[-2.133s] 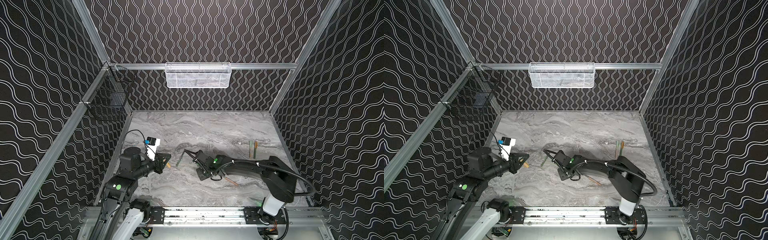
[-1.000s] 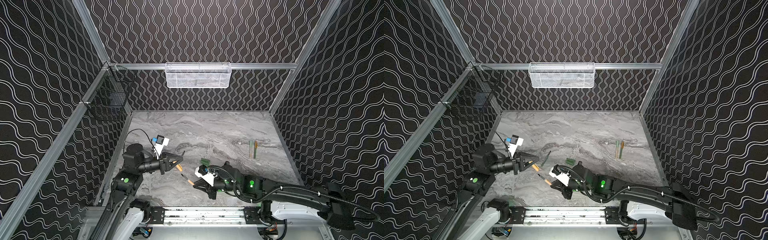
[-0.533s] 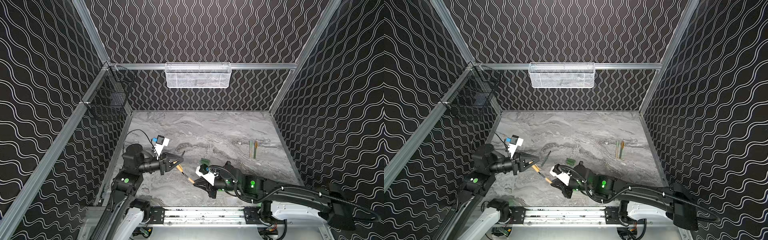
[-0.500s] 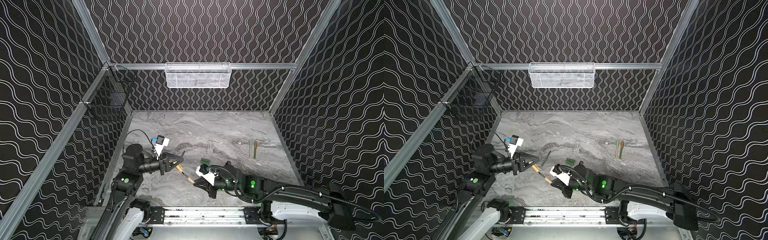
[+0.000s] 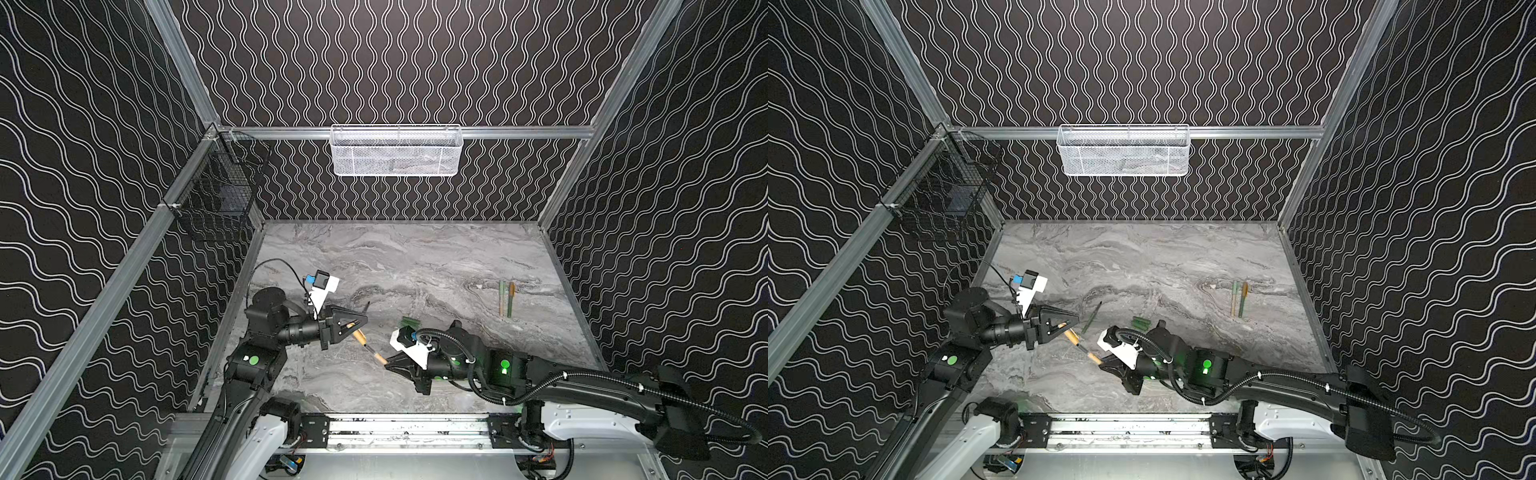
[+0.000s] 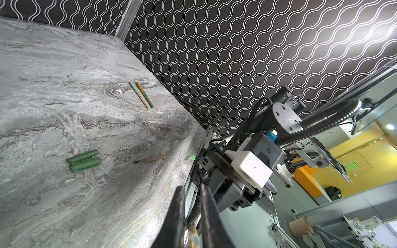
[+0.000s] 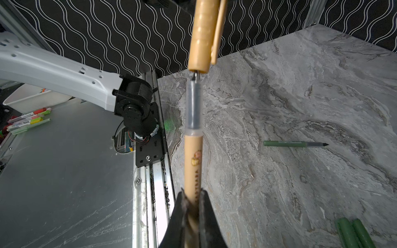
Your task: Insert the pens into the pen caps
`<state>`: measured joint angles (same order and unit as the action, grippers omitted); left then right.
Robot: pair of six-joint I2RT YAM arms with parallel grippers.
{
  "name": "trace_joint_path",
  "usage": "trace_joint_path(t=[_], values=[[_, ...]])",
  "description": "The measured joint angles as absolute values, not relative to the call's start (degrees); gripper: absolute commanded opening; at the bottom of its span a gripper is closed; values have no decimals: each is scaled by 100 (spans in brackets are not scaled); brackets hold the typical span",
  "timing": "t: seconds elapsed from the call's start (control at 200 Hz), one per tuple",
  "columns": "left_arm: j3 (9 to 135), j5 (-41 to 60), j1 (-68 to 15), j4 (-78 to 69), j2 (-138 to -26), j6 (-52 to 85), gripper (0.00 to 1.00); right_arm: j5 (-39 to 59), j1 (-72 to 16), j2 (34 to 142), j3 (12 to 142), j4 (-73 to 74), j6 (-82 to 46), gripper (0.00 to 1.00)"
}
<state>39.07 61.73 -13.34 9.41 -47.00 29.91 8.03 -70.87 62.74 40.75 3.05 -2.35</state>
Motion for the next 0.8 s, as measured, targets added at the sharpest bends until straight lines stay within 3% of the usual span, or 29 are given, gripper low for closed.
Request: trace_joint_path(t=[0.796], values=[[3806,6320,-1363,349,-4700,3260,0,495,-7091,6396,4281,552,115,0]])
